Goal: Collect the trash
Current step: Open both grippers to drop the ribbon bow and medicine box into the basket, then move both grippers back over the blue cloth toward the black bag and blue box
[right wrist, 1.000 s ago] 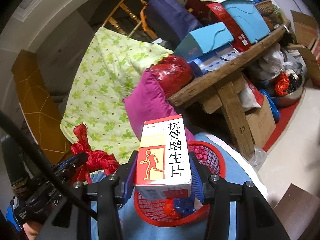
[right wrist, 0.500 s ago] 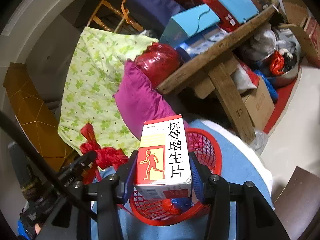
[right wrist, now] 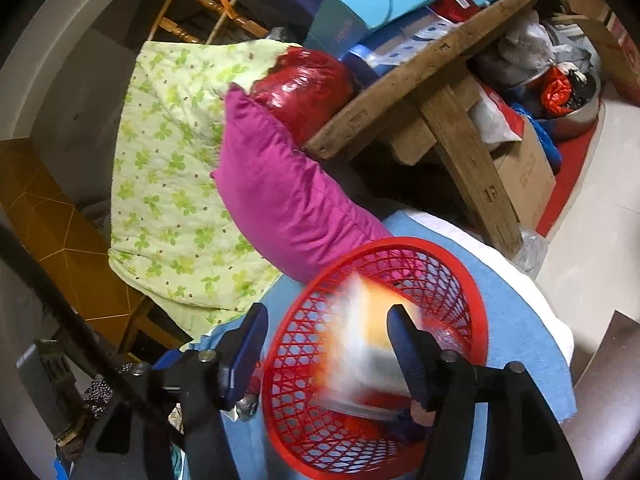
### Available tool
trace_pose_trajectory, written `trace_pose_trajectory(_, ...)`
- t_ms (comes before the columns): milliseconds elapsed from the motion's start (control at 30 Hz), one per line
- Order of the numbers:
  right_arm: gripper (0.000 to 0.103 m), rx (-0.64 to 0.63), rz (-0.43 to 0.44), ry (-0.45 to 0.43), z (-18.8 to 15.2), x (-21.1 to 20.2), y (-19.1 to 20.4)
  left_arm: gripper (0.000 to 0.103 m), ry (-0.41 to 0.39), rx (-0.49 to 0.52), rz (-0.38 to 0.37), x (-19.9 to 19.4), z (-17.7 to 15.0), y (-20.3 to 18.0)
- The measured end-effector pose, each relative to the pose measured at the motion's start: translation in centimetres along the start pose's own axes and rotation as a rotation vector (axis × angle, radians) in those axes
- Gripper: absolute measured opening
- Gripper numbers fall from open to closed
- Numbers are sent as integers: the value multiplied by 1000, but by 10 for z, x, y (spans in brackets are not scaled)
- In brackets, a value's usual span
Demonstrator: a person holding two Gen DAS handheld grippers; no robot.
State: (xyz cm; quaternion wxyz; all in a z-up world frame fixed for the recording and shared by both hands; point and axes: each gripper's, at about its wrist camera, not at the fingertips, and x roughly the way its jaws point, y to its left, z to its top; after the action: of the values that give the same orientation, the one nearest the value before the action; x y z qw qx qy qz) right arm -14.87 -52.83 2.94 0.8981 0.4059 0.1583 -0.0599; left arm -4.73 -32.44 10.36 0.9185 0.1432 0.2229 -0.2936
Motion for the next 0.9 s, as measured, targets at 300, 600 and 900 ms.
trace_pose_trajectory(300,66,-125,9,-33,-7,-8,52,68,-57,-5,126,-34,-5,42)
trace_pose_trajectory(600,66,-259,68,33,-33,13,126,68,-55,-87,210,-52,-23,102)
trace_pose_trajectory(900,66,-347,93,122,-71,59,181,69,-48,-171,293,-64,-47,171)
